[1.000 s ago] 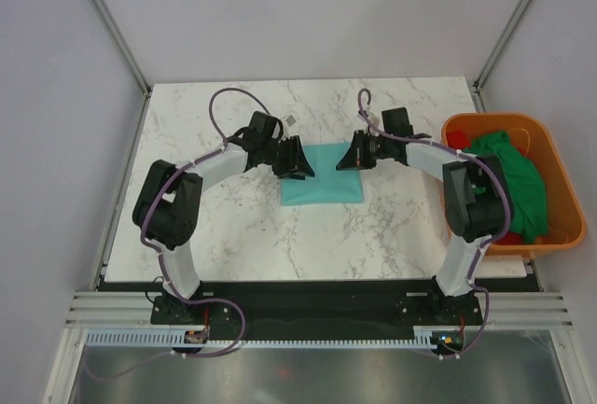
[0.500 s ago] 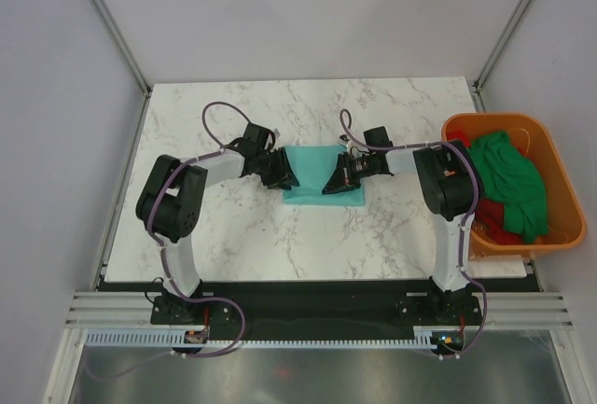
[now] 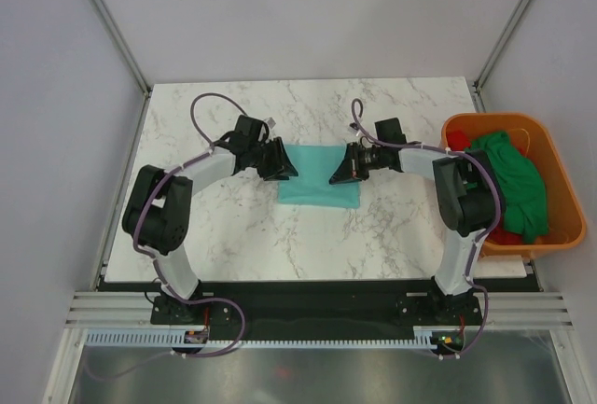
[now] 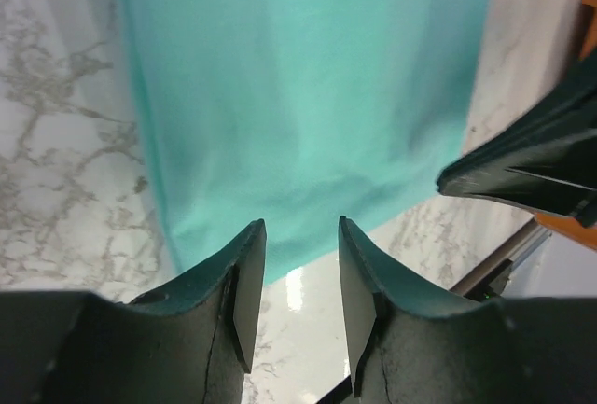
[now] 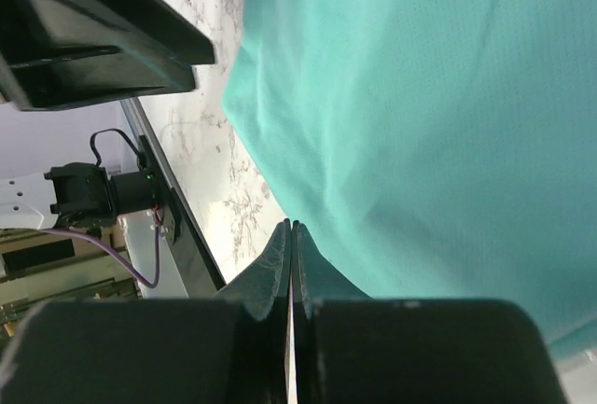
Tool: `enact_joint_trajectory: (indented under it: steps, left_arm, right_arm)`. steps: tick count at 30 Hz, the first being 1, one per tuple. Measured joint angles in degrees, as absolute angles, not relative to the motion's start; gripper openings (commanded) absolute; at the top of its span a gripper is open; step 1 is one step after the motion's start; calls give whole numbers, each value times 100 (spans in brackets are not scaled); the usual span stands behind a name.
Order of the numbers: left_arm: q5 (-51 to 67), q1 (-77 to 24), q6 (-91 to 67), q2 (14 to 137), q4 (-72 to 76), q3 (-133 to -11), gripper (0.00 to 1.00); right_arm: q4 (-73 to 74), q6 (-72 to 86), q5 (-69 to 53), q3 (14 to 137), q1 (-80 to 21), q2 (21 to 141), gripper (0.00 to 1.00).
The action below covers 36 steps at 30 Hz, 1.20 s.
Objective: Fold and stack the t-shirts
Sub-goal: Fold the tshirt, then neatly place the folded tshirt to the corner
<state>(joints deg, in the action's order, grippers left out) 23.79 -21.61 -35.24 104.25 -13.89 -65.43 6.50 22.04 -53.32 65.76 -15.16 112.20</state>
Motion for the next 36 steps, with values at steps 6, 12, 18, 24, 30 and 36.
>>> enact_joint_trajectory:
  steps: [6,12,18,24,30,36]
  left_arm:
    - [2545,-2630,-3524,10031,-1321,-6573,45]
    - [2504,-2945,-3524,10269,-1275,-6292,44]
    - [2296,-2895,-3533,10503,-1304,-5970,43]
    - [2320,-2762,-3527,10324,-1374,-5972,47]
    - [2633,-2027,-3363,9751,-1428,-6169,50]
    - [2794,-1557,-3055,9859,-1363,-6368,50]
  right_arm:
    - [648,2119,-5107,6025,-1470,11010,0]
    - [676,2036,-4945,5664,-1350,11153,0]
    - [672,2036,-4954,5666,-1251,11153,0]
    - [856,2040,-4740,5669,-1247,10803,0]
    - [1105,2095,-4506,5671,-1240,9697,8]
    - [1205,2224,-4209,5688,-1236,8801,21]
